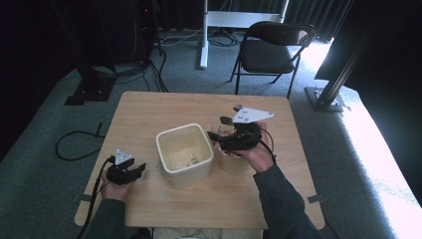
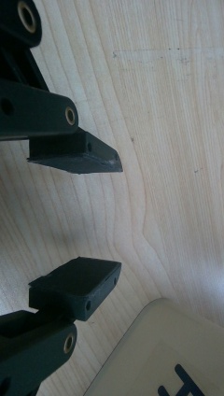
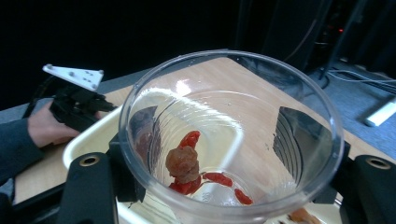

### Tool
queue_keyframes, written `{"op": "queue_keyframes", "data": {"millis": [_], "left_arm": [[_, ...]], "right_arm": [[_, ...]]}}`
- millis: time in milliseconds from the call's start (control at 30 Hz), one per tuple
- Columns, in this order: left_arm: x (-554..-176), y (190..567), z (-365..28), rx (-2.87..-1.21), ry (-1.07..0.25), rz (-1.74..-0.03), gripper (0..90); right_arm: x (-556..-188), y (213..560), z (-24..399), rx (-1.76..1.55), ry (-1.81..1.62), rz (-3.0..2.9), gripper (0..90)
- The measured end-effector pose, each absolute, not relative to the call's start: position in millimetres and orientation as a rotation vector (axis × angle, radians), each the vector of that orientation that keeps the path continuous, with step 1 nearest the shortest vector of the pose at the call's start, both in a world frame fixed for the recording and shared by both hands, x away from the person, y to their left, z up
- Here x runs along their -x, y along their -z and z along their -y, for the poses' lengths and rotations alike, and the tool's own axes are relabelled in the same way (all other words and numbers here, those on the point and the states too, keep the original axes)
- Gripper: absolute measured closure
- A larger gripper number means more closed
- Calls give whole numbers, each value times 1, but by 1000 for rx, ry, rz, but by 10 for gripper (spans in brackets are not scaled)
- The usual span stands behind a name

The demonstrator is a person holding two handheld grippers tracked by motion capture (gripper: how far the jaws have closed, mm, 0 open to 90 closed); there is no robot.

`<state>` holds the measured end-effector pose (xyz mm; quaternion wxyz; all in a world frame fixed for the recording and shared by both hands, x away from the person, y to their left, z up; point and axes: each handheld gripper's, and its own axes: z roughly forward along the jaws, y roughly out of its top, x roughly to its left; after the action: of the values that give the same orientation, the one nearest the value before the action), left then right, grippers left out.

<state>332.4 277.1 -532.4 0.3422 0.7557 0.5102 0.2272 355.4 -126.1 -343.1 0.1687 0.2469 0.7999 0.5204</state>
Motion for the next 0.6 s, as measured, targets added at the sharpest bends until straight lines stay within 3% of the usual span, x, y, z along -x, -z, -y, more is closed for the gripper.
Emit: {"op": "queue_keyframes", "data": {"millis": [533,600], "left_arm": [[-333,532,-277,-1961,-590,-1324,466],[-333,532,-277,-1961,-590,-1323,467]], "right_arm": [[-357,357,70,-622,-1504,-2385,298],[-359,364,56,-612,-1525,-2413,257]]}}
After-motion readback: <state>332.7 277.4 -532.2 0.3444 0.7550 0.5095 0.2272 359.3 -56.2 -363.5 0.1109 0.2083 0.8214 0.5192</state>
